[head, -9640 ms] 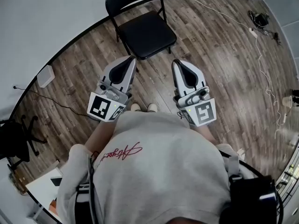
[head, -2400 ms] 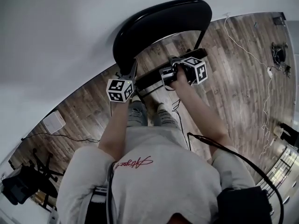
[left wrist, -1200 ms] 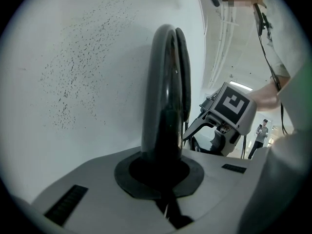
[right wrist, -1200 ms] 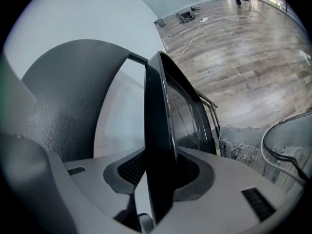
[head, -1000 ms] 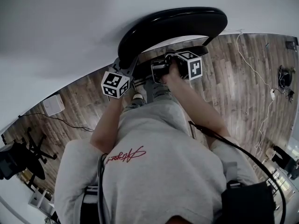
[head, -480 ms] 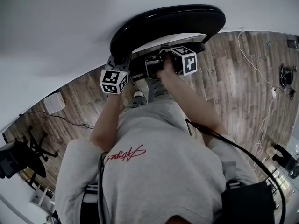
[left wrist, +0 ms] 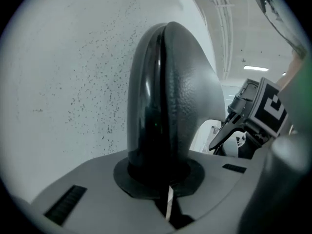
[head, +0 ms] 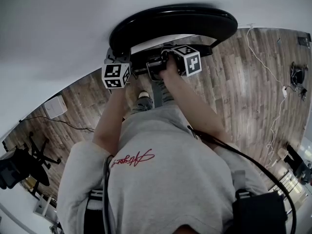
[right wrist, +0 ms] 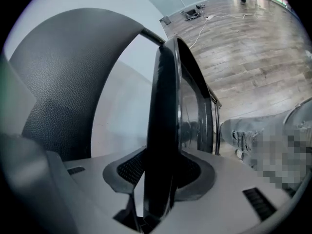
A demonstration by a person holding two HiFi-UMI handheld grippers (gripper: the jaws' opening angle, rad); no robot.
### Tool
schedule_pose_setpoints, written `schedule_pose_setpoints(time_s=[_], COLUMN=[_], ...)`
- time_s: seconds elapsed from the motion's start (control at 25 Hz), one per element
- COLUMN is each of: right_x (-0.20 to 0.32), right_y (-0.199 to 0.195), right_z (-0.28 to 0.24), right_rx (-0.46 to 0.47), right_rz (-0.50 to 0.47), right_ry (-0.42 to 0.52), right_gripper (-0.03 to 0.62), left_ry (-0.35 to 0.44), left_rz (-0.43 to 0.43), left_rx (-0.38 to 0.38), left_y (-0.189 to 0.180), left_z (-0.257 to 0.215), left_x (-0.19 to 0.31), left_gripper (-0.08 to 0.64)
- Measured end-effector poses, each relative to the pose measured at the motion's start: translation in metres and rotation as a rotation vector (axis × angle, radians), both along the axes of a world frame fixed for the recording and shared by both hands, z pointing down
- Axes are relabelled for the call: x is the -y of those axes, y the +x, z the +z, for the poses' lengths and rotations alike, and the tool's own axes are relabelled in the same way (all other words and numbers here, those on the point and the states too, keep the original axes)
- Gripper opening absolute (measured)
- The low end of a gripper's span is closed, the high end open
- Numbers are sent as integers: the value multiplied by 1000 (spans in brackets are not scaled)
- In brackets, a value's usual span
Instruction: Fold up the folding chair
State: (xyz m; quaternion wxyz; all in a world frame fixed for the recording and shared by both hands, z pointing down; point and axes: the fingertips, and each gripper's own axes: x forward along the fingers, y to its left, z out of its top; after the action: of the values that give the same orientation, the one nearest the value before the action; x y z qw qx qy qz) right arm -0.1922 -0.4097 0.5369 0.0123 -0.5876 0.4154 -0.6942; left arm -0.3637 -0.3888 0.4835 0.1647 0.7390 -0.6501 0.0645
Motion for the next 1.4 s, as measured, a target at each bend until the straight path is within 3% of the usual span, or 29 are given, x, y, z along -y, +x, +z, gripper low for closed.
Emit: schedule_pose_setpoints(time_s=[0.32,0.48,0.56,0.76,1.0,1.16,1.28,1.32,1.36,1.4], right_x=[-2,-4,-5,-2,-24,-52,-82,-90,-98,-107], right_y=[-10,-14,-14,-10,0,19,33,37,39,41], right_z=[-1,-4,-6,-19,-27,-27,-29,-34,-42,-53], right_rx=[-87,-79,-74,-119,-128,-144,-147,-157,-166,-161], right_rz=[-198,-217,-236,-328,-393,-410,-406,-411,-423,-442], right_ry=[83,176,216,340,446,455,481,507,542,588], right_gripper=[169,188,202,221,236,234,232,227,174,45], left_ry=[50,63,51,56,91,139,166,174,180,184], left_rz=[22,43,29,20,34,-52,-20,14,55,101], left_rx=[-51,-60,-49,-40,-106,-185,-226,-259,-308,-363], left_y=[1,-2,-9,-14,-19,-32,-12,1,18,36], left_z=[-1,-3,-3,-13,-21,-35,-48,-52,-57,-61], left_x=[-10,-17,-24,-44,-83,-110,-129,-133,-136,-139], left_gripper=[18,36,170,219,238,238,236,233,211,180])
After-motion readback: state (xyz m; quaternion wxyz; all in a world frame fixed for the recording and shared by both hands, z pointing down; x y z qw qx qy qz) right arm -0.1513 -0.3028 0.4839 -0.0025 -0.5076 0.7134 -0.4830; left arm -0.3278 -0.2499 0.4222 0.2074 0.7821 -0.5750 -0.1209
